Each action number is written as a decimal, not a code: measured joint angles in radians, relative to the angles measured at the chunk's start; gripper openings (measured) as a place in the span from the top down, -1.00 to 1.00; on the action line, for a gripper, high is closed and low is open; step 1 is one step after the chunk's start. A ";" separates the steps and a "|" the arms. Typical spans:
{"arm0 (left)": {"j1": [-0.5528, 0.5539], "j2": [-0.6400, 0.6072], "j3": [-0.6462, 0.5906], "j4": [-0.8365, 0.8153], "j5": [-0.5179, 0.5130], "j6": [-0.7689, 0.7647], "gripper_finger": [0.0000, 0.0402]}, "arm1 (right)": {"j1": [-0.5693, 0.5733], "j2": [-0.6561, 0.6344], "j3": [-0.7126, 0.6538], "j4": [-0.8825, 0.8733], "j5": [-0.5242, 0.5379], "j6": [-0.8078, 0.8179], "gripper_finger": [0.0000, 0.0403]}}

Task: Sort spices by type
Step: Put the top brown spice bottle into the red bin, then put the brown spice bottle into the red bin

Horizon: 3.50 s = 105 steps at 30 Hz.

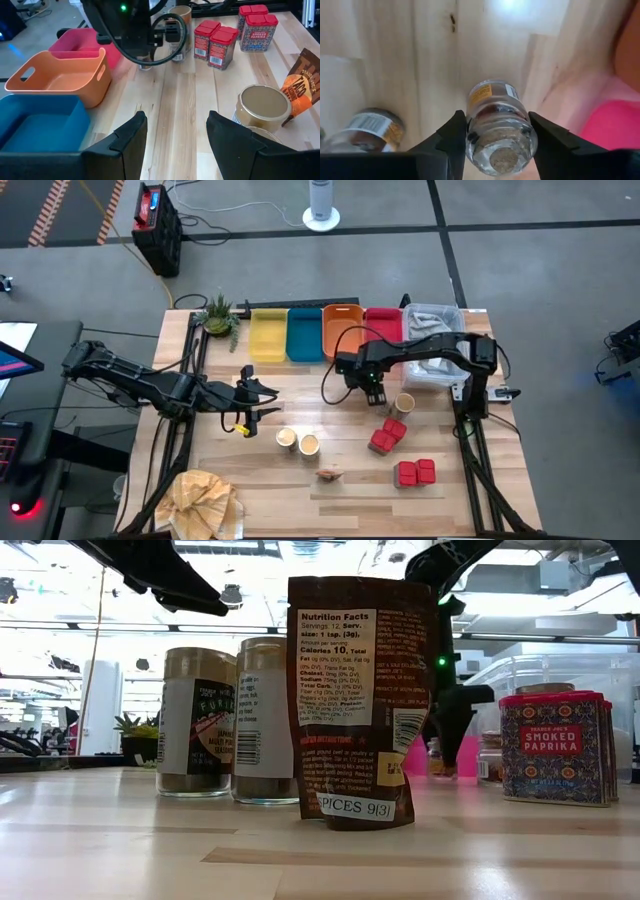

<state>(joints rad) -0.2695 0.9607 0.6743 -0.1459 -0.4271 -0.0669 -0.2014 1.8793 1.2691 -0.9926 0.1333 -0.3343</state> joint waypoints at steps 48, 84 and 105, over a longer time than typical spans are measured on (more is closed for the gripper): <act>0.002 0.000 0.000 0.012 -0.034 0.067 0.02 | -0.519 0.203 0.391 -0.126 0.209 -0.253 0.02; 0.001 -0.002 0.000 -0.005 -0.066 0.066 0.02 | -0.299 0.164 0.590 -0.558 -0.023 0.004 -0.24; -0.005 -0.126 0.000 -0.055 -0.099 -0.027 0.02 | 0.159 -0.154 0.036 -0.114 -0.058 0.461 -0.25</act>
<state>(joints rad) -0.2745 0.8349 0.6743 -0.2008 -0.5262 -0.0943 -0.0425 1.7248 1.3054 -1.1063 0.0757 0.1267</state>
